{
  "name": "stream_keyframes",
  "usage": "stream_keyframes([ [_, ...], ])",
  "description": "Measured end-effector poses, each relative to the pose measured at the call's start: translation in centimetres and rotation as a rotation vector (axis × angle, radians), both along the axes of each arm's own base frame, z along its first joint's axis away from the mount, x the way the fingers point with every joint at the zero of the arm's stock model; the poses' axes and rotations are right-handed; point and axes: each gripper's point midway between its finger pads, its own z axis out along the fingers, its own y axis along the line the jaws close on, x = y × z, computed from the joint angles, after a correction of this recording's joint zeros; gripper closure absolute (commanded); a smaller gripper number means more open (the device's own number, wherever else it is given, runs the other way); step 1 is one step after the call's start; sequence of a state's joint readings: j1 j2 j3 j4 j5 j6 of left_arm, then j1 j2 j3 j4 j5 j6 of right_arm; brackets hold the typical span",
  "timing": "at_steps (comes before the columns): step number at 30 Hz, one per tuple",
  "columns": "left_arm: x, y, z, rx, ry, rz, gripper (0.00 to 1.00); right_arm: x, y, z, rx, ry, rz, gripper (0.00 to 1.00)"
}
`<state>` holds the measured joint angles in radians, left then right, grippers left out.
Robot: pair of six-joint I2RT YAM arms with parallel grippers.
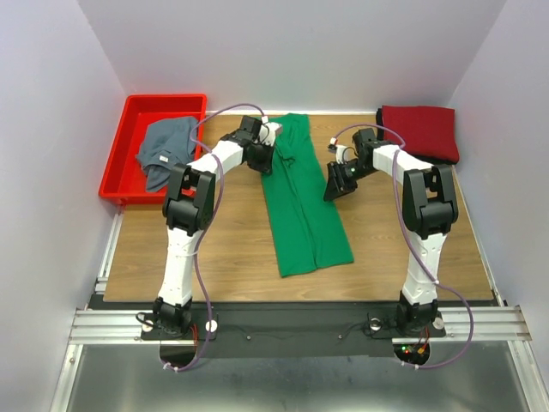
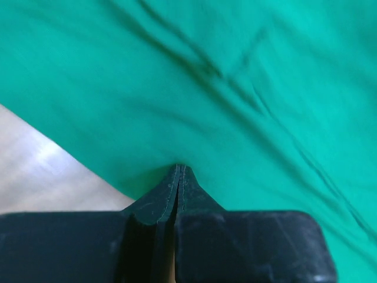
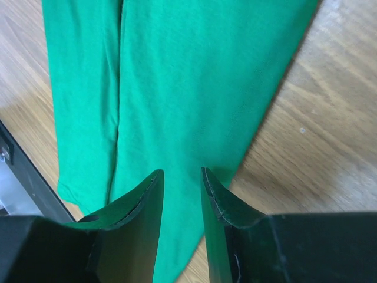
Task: Fold and stack the t-shirts
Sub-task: Fold the tshirt
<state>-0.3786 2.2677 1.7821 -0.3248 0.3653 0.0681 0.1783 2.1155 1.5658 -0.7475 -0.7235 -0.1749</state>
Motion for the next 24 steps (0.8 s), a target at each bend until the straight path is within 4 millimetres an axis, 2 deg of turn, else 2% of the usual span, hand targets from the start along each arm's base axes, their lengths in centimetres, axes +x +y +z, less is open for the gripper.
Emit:
stream_keyframes([
  [6, 3.4, 0.3, -0.1, 0.012, -0.044, 0.028, 0.97, -0.3, 0.0, -0.3, 0.000, 0.022, -0.016, 0.57],
  [7, 4.6, 0.4, 0.1, 0.017, -0.070, 0.034, 0.97, -0.3, 0.0, -0.3, 0.000, 0.020, -0.017, 0.57],
  [9, 6.0, 0.7, 0.1, 0.024, -0.087, 0.039, 0.97, -0.3, 0.1, -0.3, 0.001, 0.022, -0.021, 0.57],
  [11, 7.6, 1.2, 0.2, 0.035, -0.119, 0.048, 0.97, -0.2, 0.1, -0.3, 0.002, 0.022, -0.024, 0.57],
  [15, 9.4, 2.8, 0.3, 0.068, -0.156, 0.058, 0.95, -0.6, 0.4, -0.5, 0.003, 0.032, -0.019, 0.58],
  [21, 10.4, 4.0, 0.3, 0.106, -0.191, 0.039, 0.88, -2.4, 2.3, -1.3, 0.012, 0.063, 0.025, 0.60],
  [24, 10.1, 4.0, 0.1, 0.107, -0.200, 0.005, 0.77, -3.8, 4.3, -1.4, 0.021, 0.063, 0.070, 0.61],
])
